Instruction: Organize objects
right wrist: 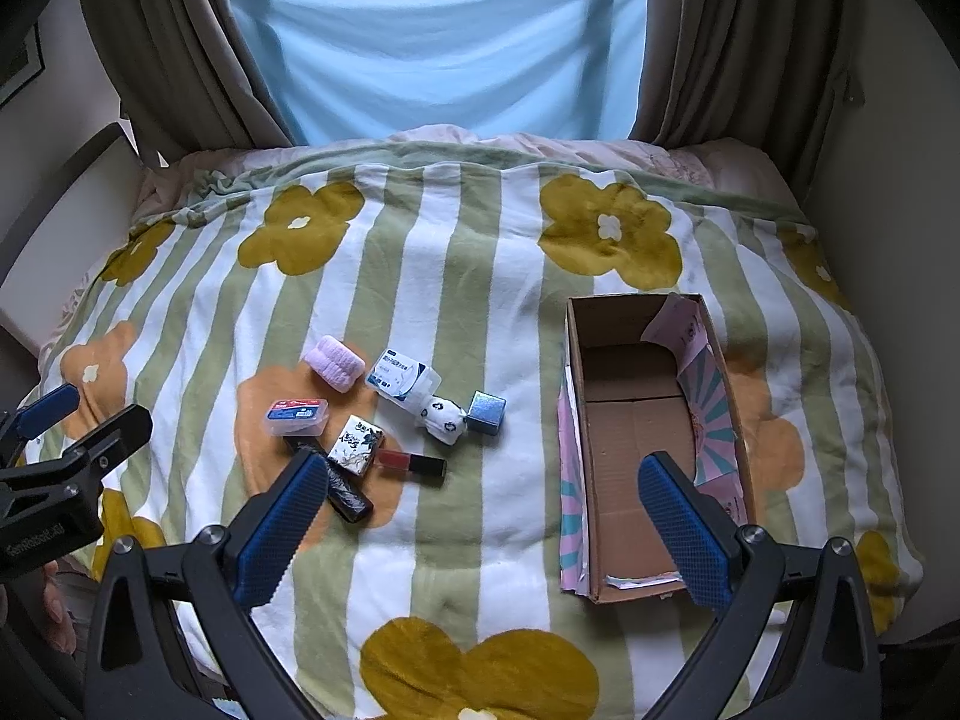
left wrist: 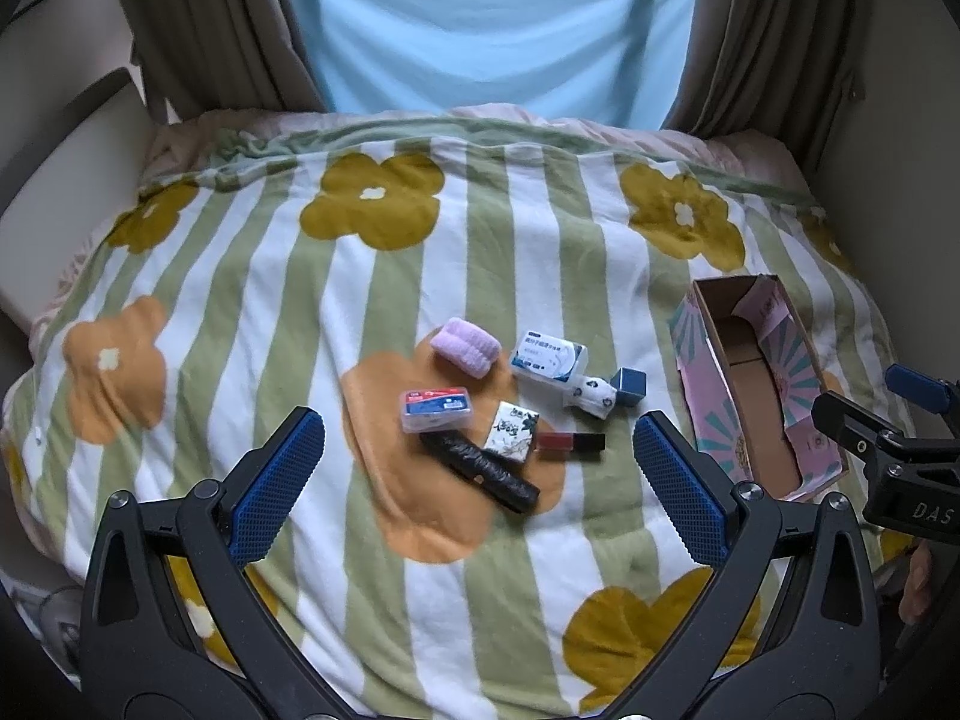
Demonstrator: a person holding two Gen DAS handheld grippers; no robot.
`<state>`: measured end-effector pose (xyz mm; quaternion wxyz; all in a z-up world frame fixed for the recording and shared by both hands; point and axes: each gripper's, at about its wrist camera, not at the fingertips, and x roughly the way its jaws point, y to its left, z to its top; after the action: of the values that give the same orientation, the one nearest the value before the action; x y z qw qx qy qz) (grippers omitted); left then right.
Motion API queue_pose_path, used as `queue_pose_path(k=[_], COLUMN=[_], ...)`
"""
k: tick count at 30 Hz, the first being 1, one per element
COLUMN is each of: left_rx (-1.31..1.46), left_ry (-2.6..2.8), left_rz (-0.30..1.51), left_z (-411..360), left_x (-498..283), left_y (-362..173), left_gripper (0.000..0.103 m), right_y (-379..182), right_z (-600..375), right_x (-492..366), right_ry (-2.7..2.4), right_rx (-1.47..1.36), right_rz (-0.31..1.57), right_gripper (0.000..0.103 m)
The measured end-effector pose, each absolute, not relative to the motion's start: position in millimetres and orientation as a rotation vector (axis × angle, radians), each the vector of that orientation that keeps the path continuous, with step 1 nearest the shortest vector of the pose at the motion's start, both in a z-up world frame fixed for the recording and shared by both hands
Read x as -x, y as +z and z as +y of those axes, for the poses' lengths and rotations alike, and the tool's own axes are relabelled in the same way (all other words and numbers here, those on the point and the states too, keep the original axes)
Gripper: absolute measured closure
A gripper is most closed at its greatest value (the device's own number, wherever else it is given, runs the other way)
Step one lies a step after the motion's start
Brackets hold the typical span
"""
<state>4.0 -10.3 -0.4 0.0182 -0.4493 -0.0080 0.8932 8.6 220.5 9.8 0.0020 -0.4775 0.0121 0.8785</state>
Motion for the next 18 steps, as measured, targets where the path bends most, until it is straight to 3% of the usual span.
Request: queue_pose_path(k=[18], left_rx=[1.404], left_ry=[2.771], left_rz=[-0.031], left_z=[-11.4], left_x=[-3.0], left_y=[-0.7], left_gripper=[0.001], right_y=[9.6], right_z=[218.8], right_x=[-8.6], right_ry=[2.759], right_rx=[1.496], right_rz=[0.041], right_gripper=[0.001])
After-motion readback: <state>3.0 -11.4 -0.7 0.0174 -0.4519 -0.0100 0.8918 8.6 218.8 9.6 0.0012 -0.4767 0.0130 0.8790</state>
